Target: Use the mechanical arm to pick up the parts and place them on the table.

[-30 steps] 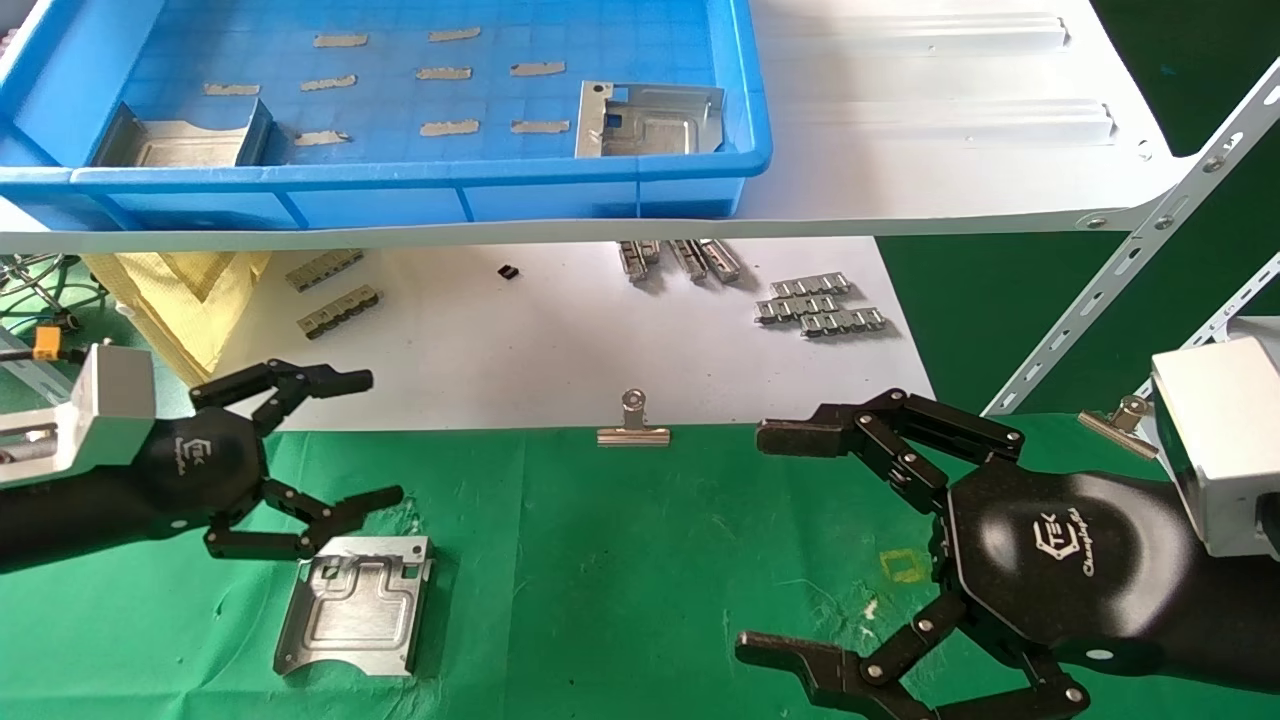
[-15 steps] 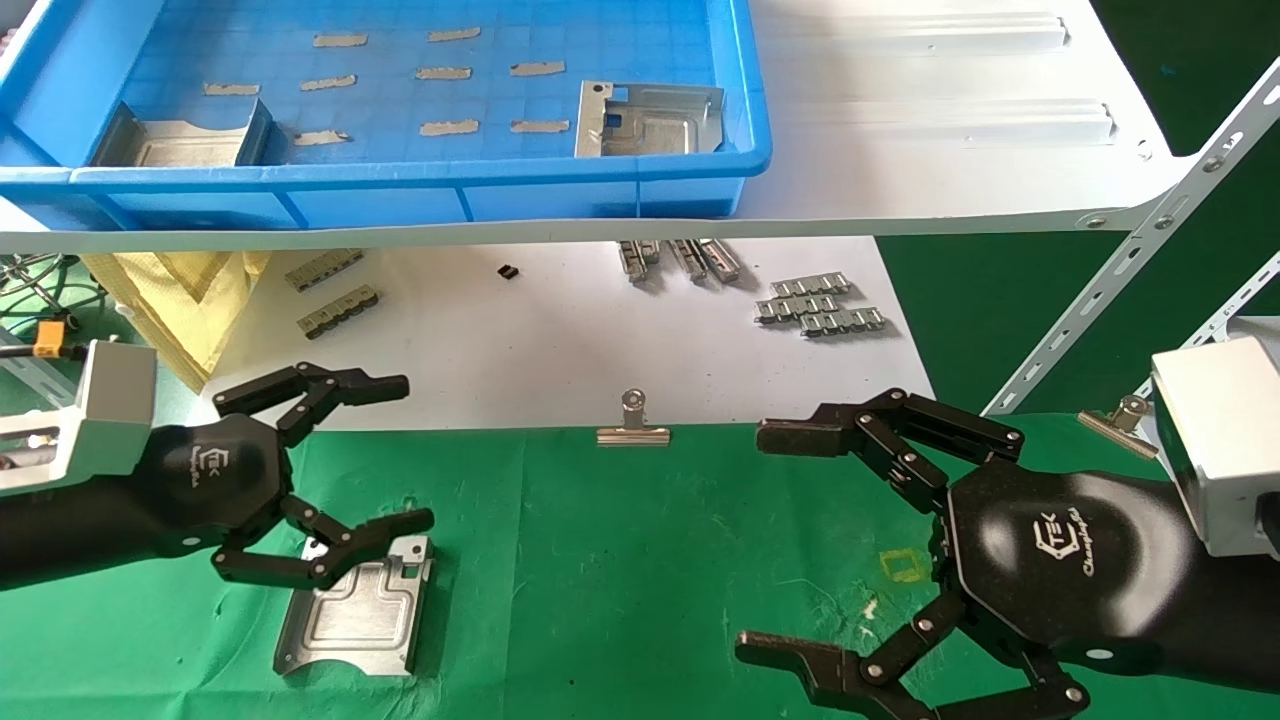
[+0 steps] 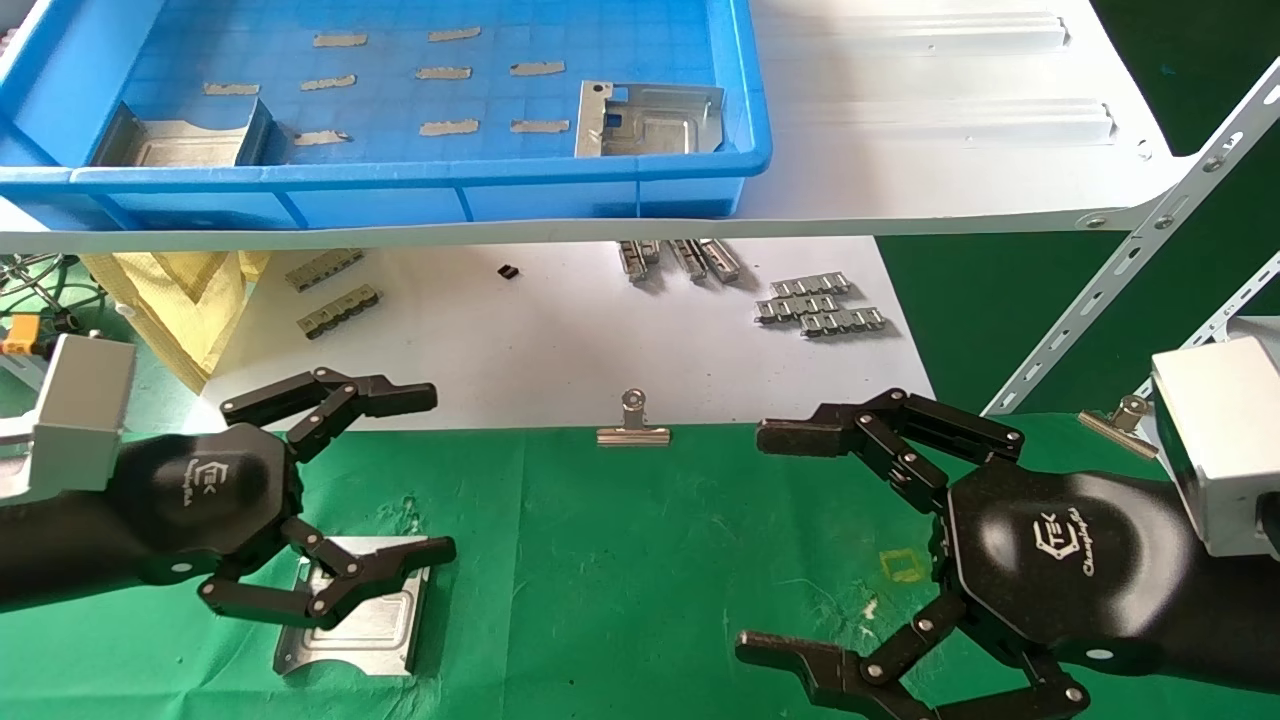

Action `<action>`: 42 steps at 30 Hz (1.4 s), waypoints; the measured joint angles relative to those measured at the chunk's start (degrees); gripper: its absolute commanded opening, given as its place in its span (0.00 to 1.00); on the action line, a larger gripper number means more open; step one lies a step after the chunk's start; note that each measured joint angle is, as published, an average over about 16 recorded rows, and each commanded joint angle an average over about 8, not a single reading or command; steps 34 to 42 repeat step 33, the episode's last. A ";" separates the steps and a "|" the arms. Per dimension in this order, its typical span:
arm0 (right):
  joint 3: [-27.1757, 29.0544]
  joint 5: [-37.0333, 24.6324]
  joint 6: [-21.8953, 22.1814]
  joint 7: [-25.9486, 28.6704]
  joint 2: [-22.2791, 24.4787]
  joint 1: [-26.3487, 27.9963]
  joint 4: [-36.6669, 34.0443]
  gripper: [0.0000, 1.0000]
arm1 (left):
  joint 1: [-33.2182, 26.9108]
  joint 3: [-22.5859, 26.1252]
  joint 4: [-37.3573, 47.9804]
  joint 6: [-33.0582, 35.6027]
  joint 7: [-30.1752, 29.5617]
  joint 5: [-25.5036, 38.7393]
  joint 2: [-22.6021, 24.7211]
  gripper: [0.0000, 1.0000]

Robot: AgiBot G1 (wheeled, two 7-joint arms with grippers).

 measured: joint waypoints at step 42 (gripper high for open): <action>-0.01 0.02 0.02 -0.01 0.01 -0.01 -0.01 1.00 | 10.45 -13.69 -24.21 -2.57 -17.71 -0.52 -3.28 1.00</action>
